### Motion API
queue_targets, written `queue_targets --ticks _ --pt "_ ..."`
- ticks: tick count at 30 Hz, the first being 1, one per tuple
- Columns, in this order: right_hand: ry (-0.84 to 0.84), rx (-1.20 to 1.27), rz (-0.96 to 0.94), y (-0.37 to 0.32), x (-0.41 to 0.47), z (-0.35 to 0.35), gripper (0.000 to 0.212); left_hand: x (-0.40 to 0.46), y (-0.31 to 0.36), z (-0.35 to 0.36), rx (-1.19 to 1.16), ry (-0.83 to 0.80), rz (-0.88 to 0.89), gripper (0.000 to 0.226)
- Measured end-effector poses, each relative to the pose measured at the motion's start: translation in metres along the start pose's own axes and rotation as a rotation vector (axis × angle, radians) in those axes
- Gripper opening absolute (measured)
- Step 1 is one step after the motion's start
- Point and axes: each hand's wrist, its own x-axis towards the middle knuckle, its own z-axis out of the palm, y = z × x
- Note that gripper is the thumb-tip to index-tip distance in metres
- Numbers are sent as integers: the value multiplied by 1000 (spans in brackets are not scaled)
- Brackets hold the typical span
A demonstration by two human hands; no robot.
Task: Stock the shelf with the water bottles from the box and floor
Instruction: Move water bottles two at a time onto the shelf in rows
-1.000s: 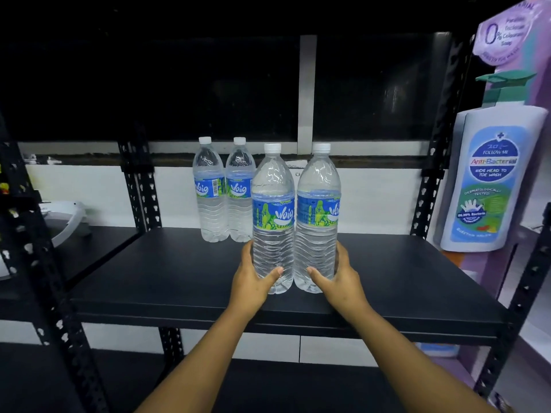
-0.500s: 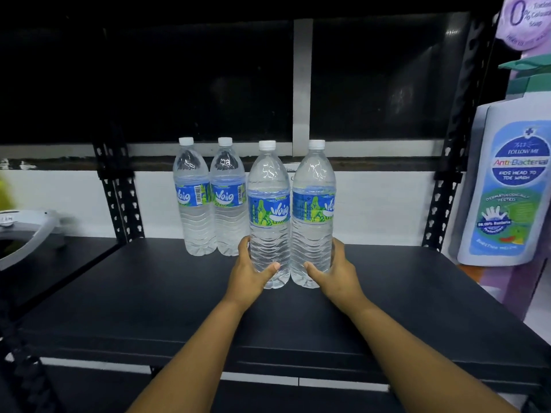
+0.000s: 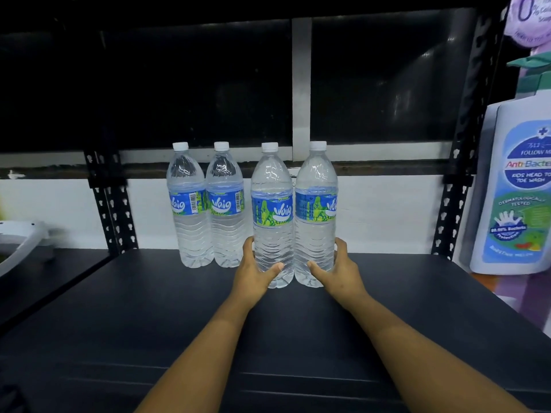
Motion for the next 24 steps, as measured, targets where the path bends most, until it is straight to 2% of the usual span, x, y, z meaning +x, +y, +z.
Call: queue_targets --ticks 4,15,24 --pt "11 -12 -5 4 10 3 73 9 0 3 15 2 8 76" --pt "24 -9 -4 13 39 10 72 41 -17 16 73 1 -43 92" --pt "46 -29 1 21 64 17 71 66 -27 24 114 12 -66 93"
